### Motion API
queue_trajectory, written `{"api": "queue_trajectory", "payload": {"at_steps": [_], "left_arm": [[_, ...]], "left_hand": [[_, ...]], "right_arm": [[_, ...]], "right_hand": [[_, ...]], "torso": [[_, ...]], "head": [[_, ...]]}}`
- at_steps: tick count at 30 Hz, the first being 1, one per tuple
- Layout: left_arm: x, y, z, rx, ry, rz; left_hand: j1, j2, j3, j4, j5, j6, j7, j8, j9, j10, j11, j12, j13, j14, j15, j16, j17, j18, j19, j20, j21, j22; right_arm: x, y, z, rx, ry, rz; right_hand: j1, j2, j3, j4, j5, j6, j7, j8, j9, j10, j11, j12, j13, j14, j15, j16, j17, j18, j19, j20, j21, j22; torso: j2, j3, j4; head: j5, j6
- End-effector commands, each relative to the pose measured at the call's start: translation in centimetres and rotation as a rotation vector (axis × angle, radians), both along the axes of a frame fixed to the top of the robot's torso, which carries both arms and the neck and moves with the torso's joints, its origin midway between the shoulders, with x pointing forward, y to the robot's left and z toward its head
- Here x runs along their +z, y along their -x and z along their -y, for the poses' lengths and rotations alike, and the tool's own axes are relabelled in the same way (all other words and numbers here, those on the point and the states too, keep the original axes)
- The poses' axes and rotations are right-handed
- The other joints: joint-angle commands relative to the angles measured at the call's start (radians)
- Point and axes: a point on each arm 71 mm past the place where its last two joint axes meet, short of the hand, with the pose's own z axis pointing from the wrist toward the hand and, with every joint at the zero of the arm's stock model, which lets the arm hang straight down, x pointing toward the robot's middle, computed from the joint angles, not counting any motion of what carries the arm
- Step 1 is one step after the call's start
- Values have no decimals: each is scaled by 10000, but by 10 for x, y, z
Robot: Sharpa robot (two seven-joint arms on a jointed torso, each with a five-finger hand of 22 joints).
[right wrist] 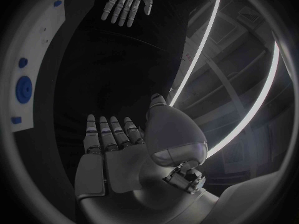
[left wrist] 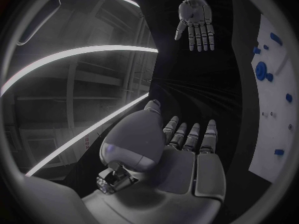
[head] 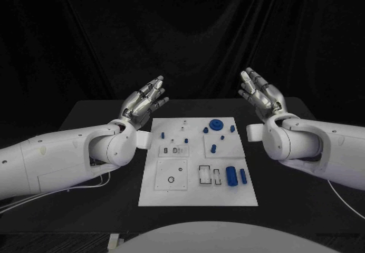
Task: Assemble the parts on the task board
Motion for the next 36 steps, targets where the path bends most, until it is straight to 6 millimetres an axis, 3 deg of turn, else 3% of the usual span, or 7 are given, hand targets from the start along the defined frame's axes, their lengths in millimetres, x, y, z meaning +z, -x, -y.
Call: {"api": "queue_trajectory", "payload": {"at_steps": [1,9,16,20,25,27,36], "left_arm": [[13,-1,-8,34,52,1517],[22,5,-29,111,-870,2228],[25,8,-35,41,-998,2256],[25,7,-34,-76,-960,2243],[25,7,-34,-238,-917,2248],[25,7,-34,-292,-923,2267],[24,6,-33,-480,-904,2247]], "left_hand": [[249,-37,58,-17,215,651,266,186,78,598,488,979,221,894,258,960,182,71,643,106,357,145],[675,-223,200,-39,509,1373,619,478,125,701,596,2008,255,1901,500,2113,216,-79,1508,160,796,268],[970,-323,322,-73,696,1299,610,471,111,608,709,2231,214,2002,627,2287,188,-240,1578,161,806,238],[1059,-334,373,-84,736,1293,608,471,110,588,742,2292,205,2045,659,2353,191,-279,1595,163,808,229],[1191,-362,447,-103,788,1262,604,466,107,543,765,2346,186,2072,700,2406,189,-333,1612,164,808,216],[1237,-373,474,-110,807,1236,598,459,103,515,766,2350,177,2053,713,2396,183,-351,1606,163,801,208],[1428,-409,596,-158,892,1247,626,464,106,446,766,2417,156,2025,744,2416,176,-408,1623,159,799,189]], "right_arm": [[15,-11,4,18,1053,241],[67,-39,-4,1581,3930,1564],[91,-58,-32,4036,10647,3640],[88,-66,-46,4572,13326,4558],[76,-73,-59,4925,14926,4940],[72,-74,-63,4979,15137,5015],[51,-81,-76,5456,15860,4657]], "right_hand": [[1790,-441,484,-315,1778,2523,1463,492,382,3048,1475,2532,328,4719,903,2704,665,114,4486,1015,2397,1102],[2795,-560,935,-888,1157,3636,1465,308,512,4234,1316,2781,196,6866,305,2805,467,468,6261,768,2778,1063],[3308,-702,1286,-903,-1231,5547,1152,465,719,5896,450,2343,221,10930,-968,4116,1416,455,9586,-517,3994,1551],[3420,-1134,1952,-664,-1618,6229,730,399,779,6977,-13,1454,217,12069,-1558,6211,2879,421,10682,-1126,5630,2689],[3071,-1785,2573,-357,-2383,6571,722,346,854,7566,-86,583,246,12844,-1696,9985,7723,-37,11312,-1292,9229,6924],[2819,-2270,2965,-66,-2424,6755,777,363,919,7711,-75,455,262,12864,-1685,10484,8390,-114,11320,-1266,9820,7671],[3218,-2585,3861,-252,-1265,6795,696,319,1044,7745,-54,-50,254,12849,-1643,11369,9534,-215,11151,-1209,10833,8998]], "torso": [[-2,3,11],[24,-11,14],[251,-53,87],[359,-63,119],[479,-88,162],[496,-92,184],[450,-124,202]], "head": [[29,-86],[82,-86],[13,-86],[5,-86],[-77,-62],[-98,-79],[-48,-86]]}}
